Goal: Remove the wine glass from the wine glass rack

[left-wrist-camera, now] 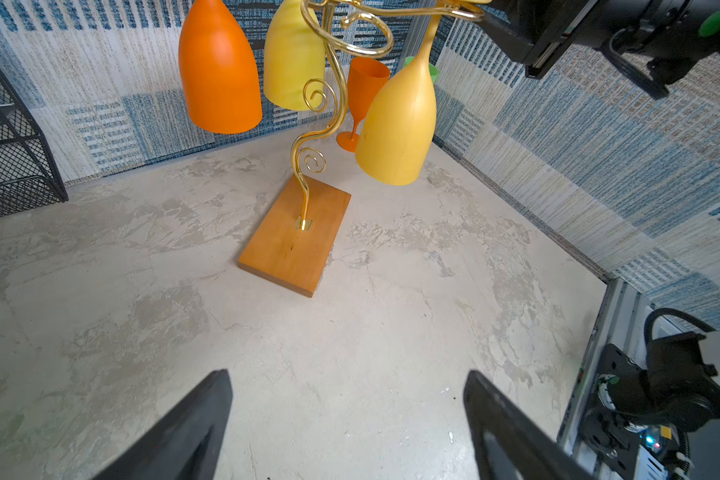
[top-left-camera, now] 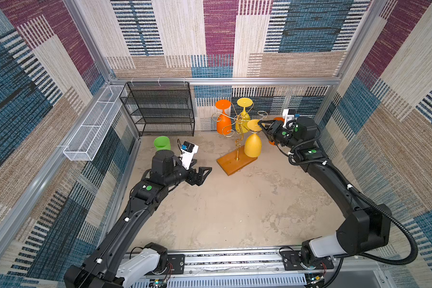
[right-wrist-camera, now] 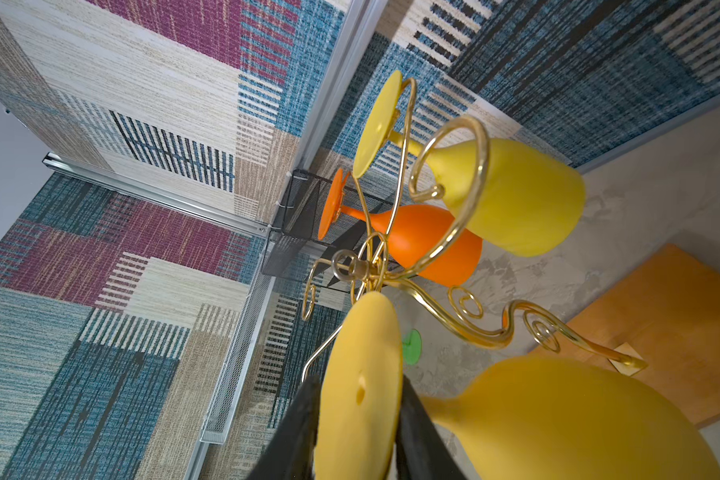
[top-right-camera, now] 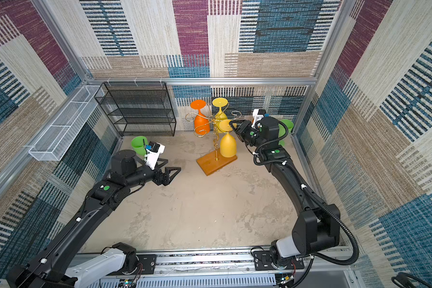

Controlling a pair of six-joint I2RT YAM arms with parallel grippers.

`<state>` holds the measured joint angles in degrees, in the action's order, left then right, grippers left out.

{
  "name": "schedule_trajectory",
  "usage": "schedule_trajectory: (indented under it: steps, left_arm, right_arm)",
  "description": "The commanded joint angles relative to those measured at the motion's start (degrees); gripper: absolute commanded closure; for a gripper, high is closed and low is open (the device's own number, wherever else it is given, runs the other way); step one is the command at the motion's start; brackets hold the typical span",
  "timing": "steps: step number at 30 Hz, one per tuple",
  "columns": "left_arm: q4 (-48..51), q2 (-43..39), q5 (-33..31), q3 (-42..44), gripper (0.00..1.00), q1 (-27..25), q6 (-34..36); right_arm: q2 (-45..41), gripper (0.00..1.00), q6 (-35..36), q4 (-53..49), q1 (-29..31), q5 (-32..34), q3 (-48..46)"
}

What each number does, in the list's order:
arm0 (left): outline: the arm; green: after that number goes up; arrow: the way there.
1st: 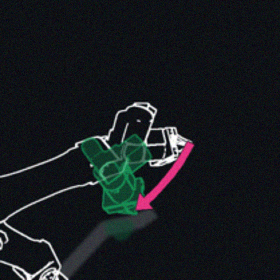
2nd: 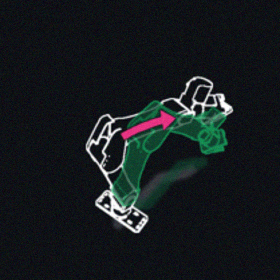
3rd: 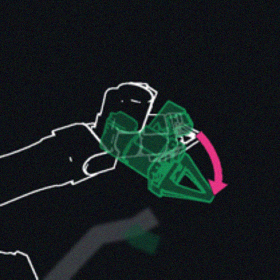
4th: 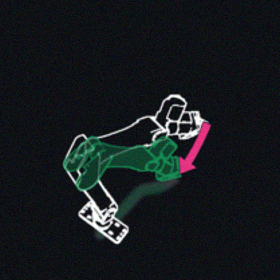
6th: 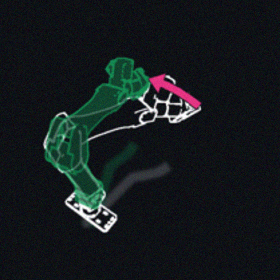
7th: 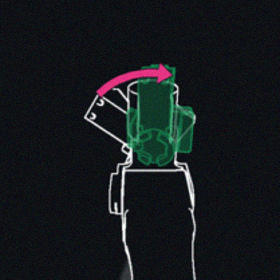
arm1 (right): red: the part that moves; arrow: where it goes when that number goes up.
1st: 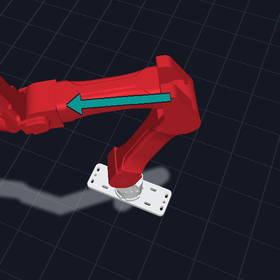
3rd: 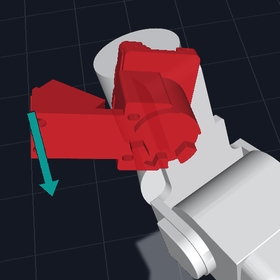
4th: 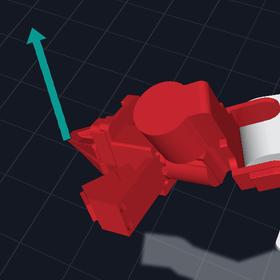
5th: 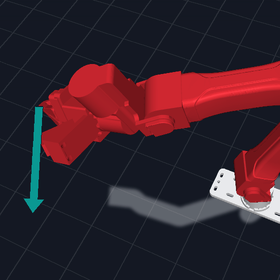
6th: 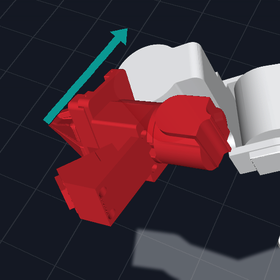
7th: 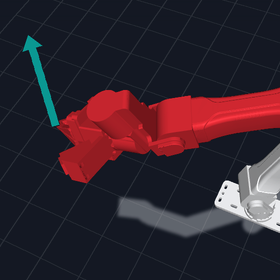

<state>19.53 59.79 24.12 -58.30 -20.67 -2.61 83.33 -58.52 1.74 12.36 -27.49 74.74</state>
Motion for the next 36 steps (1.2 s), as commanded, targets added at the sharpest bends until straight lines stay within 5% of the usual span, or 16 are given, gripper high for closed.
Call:
schedule_trajectory:
  steps: [1, 14, 36]
  left_arm:
    - [-0.63, -0.24, -0.16, -0.43, 0.10, 0.06, 1.37]
    - [-0.50, -0.36, -0.13, -0.42, 0.10, 0.01, 1.29]
    - [-0.34, -0.60, -0.26, -0.41, 0.10, 0.07, 1.31]
  right_arm:
    - [-0.11, 0.72, -0.50, 3.03, 0.12, -0.93, 0.53]
    - [-1.78, 0.88, -0.19, 3.01, 0.13, 0.11, -1.08]
    - [-4.32, 0.99, -0.88, 3.51, 0.12, 1.27, -1.44]
